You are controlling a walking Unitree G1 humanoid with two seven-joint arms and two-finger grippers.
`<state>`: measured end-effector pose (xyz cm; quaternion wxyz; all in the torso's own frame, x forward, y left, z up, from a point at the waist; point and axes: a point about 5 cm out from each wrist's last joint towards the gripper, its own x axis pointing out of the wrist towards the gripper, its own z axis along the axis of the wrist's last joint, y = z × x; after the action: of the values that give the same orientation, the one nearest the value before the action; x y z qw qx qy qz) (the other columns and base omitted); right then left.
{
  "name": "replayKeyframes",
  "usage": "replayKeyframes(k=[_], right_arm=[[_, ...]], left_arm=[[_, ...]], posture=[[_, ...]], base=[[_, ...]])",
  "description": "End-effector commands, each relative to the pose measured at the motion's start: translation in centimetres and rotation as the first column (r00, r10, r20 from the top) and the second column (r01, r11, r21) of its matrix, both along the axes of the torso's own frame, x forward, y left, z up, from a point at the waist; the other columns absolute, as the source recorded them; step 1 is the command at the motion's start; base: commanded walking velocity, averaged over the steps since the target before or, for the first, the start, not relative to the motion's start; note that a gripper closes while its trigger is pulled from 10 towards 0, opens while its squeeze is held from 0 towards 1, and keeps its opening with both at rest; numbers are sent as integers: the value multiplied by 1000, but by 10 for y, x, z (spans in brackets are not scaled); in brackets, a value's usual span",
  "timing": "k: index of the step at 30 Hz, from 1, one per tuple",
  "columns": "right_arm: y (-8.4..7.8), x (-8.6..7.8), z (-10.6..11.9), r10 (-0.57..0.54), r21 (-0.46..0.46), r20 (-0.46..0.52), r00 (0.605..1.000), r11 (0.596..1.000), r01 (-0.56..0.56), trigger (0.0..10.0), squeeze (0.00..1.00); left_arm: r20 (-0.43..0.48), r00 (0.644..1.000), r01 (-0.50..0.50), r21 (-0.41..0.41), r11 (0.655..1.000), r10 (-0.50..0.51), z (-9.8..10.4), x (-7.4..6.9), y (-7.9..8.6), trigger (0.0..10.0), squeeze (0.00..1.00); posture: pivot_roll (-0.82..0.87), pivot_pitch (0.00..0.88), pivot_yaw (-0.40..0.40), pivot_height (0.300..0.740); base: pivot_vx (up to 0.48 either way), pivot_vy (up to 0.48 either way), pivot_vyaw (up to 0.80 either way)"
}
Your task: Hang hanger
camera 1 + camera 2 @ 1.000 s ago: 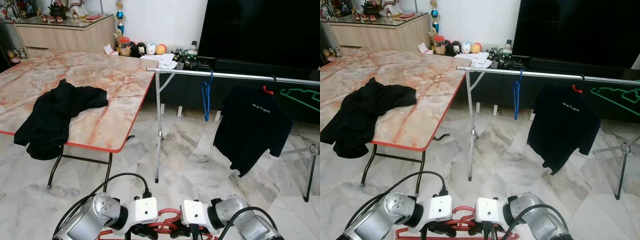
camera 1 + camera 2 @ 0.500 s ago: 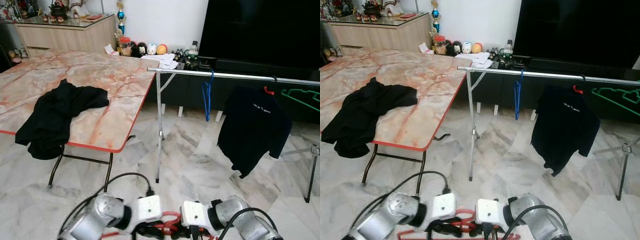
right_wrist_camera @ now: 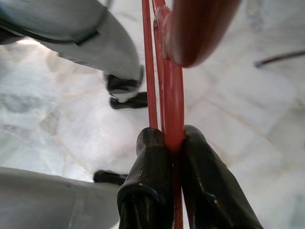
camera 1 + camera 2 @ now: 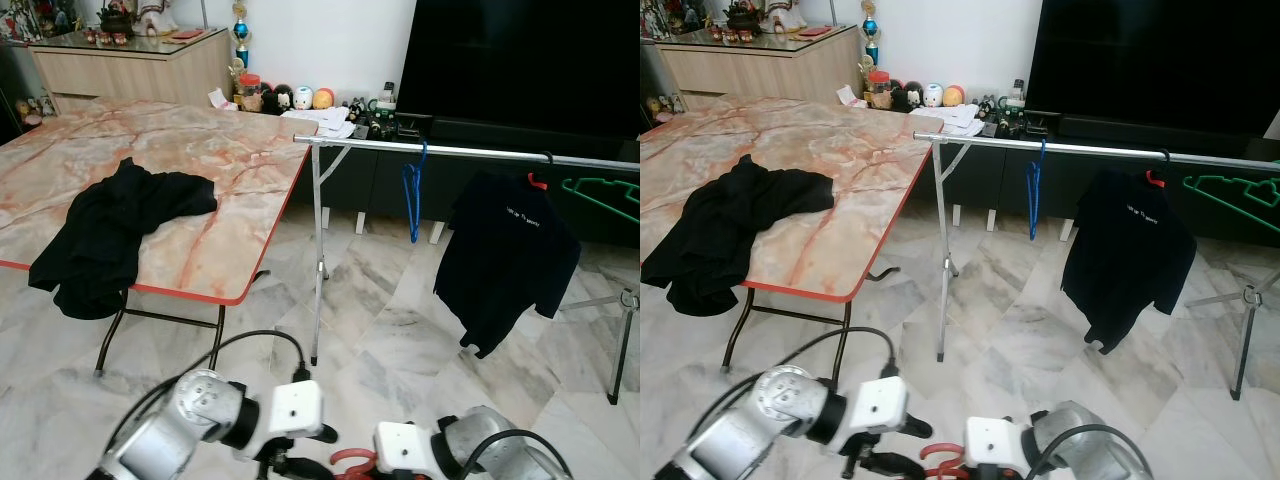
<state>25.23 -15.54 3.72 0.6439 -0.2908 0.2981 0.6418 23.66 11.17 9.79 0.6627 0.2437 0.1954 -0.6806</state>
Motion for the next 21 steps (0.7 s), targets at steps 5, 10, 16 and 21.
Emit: replayKeyframes(k=[5, 10, 16, 21], right_arm=[[-25, 8, 6, -132, -2, 30, 991, 991, 132, 0, 0], [-50, 14, 11, -399, 124, 43, 916, 912, 392, 0, 0], [-74, 5, 1, -667, 227, -13, 745, 724, 651, 0, 0], [-79, -19, -19, -813, 266, -144, 564, 517, 813, 0, 0]], left_arm=[[4, 997, -75, 141, 987, 75, -14, -1, 28, 10000, 1000], [107, 909, -414, 160, 896, 402, -37, 13, 71, 10000, 0], [117, 678, -735, 126, 667, 726, -66, 12, 108, 10000, 0], [109, 444, -889, 177, 422, 889, -108, -10, 124, 10000, 0]], posture=[[81, 0, -24, 740], [84, 0, -26, 740], [68, 0, -13, 740], [58, 0, -12, 740]], base=[[0, 0, 0], [0, 0, 0], [0, 0, 0], [0, 0, 0]])
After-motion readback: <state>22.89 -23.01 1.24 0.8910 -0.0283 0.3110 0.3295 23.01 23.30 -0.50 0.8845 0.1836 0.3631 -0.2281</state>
